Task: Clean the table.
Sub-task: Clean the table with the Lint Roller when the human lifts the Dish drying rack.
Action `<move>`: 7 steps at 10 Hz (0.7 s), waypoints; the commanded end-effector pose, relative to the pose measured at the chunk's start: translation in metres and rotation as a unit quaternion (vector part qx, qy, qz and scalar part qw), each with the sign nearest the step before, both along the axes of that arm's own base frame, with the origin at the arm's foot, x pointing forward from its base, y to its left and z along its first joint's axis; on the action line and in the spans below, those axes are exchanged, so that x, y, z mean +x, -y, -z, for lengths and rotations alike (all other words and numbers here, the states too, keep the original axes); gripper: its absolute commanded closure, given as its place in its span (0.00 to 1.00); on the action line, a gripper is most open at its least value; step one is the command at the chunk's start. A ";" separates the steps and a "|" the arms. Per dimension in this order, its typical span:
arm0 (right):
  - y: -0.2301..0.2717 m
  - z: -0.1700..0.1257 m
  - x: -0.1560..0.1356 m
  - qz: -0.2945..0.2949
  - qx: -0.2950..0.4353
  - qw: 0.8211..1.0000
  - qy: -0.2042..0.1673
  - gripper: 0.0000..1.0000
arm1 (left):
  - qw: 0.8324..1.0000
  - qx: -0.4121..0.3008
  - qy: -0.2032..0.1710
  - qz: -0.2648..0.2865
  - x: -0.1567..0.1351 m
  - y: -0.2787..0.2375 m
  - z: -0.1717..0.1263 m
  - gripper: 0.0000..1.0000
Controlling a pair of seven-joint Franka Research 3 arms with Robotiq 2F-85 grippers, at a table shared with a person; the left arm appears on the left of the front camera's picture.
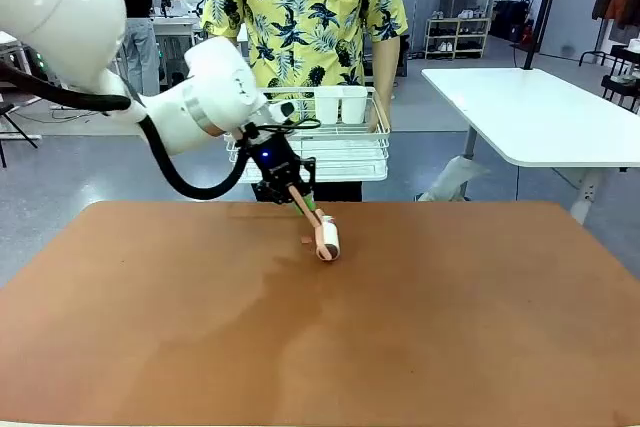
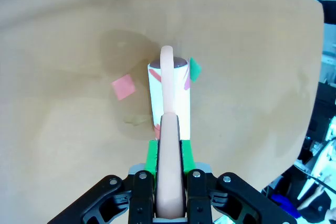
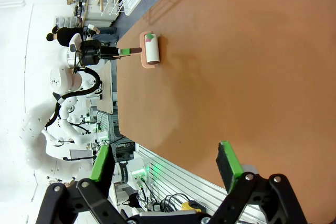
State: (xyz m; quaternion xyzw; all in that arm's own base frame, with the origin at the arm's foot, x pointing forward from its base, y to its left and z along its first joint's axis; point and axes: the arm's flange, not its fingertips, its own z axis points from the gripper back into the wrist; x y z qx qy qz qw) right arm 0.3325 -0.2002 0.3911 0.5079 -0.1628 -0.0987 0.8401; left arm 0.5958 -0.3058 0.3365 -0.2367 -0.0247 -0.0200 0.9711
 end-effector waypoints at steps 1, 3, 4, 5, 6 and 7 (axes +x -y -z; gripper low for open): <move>-0.001 -0.002 -0.002 0.003 0.009 1.000 0.007 0.00 | 0.998 0.042 -0.034 0.022 -0.008 0.025 0.041 0.79; -0.001 -0.002 -0.002 0.003 0.009 1.000 0.007 0.00 | 0.999 0.047 -0.023 0.015 -0.009 0.029 0.030 0.79; -0.001 -0.002 -0.002 0.003 0.009 1.000 0.007 0.00 | 0.999 0.048 -0.017 0.016 -0.010 0.029 0.024 0.79; -0.001 -0.002 -0.002 0.003 0.009 1.000 0.007 0.00 | 0.998 0.051 -0.019 0.021 -0.011 0.028 0.017 0.79; -0.001 -0.002 -0.002 0.003 0.009 1.000 0.007 0.00 | 0.998 0.054 -0.019 0.027 -0.013 0.025 0.003 0.79; -0.001 -0.002 -0.002 0.003 0.009 1.000 0.007 0.00 | 0.998 0.055 -0.013 0.029 -0.014 0.019 -0.018 0.79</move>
